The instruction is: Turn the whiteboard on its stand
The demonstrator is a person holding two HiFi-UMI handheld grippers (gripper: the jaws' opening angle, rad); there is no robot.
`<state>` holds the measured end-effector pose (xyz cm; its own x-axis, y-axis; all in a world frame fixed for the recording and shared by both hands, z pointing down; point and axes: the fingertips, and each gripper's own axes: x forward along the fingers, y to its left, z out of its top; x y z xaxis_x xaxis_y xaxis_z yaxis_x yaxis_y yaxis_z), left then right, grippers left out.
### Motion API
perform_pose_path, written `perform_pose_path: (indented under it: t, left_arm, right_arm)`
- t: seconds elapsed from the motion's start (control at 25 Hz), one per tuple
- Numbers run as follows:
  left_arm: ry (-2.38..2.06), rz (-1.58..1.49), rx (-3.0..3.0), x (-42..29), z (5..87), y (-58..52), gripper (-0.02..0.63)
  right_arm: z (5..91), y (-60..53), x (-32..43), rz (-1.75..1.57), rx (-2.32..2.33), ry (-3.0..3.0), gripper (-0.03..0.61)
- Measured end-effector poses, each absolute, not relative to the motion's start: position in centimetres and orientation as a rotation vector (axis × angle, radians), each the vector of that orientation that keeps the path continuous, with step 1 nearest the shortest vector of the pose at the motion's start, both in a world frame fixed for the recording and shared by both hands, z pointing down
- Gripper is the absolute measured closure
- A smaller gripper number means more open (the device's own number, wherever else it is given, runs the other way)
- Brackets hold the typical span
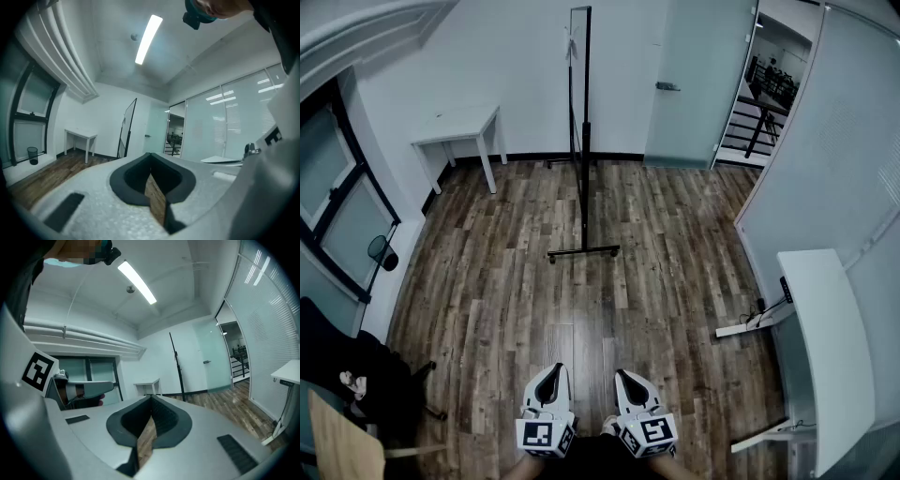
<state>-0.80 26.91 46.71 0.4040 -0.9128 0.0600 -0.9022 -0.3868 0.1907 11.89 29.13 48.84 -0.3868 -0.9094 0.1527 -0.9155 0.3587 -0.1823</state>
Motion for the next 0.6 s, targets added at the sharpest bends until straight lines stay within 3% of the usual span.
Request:
perform_pose_path:
  t: [0.6]
  left_arm:
    - [-1.594,-0.056,2.492,1.0,46.7,27.5,0.598]
  right_arm:
    - [48.5,29.7,13.1,0.379,1.738,-2.595,0.568]
